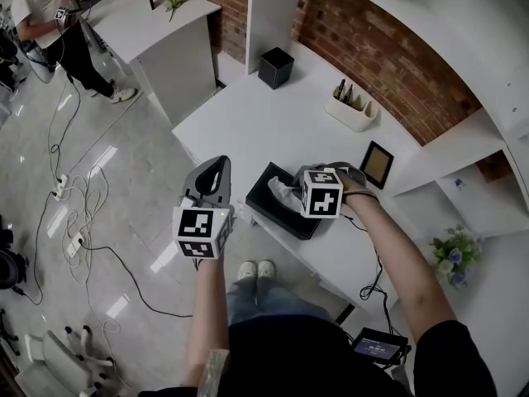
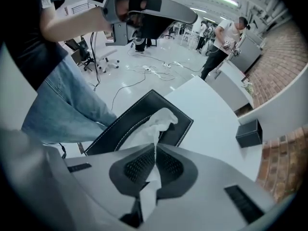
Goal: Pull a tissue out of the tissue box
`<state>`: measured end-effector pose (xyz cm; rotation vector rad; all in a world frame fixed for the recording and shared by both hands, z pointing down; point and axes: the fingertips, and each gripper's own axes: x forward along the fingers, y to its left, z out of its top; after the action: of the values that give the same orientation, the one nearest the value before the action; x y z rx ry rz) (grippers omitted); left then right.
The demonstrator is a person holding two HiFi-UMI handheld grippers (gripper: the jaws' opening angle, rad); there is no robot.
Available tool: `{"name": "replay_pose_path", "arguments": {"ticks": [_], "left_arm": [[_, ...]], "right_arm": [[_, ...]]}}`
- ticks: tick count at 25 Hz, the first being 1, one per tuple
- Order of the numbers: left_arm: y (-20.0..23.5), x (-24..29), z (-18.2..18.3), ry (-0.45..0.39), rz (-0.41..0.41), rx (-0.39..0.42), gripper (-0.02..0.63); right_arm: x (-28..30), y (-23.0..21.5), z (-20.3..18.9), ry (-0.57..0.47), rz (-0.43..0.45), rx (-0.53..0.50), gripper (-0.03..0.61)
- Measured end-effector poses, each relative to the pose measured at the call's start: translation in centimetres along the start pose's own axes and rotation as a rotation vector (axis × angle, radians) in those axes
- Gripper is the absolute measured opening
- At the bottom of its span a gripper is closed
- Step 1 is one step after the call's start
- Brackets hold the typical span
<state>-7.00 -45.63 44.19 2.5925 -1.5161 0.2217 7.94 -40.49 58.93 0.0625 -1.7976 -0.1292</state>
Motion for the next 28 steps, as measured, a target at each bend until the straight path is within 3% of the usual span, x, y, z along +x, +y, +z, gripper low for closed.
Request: {"name": "replay_pose_path", "arguments": {"ticks": [8,18,28], "left_arm": [[-1.1,0.6,0.4,-0.002,-0.028,0.009,0.009],[-0.9,0.6,0.3,0.000,-0.030,0.008,0.009],[-1.5,1.3,1.2,-0.014,-0.056,0.016,0.009]], "right_arm": [[-0.7,-0.5,-0.2,-0.018,-0.036,0.074,-0.002],[-3.6,-3.3,-1.8,-0.068,-0.190,0.211,-0.002],[-8.1,-5.5,-2.3,-0.140,-0.290,0.293,-0.002]]}}
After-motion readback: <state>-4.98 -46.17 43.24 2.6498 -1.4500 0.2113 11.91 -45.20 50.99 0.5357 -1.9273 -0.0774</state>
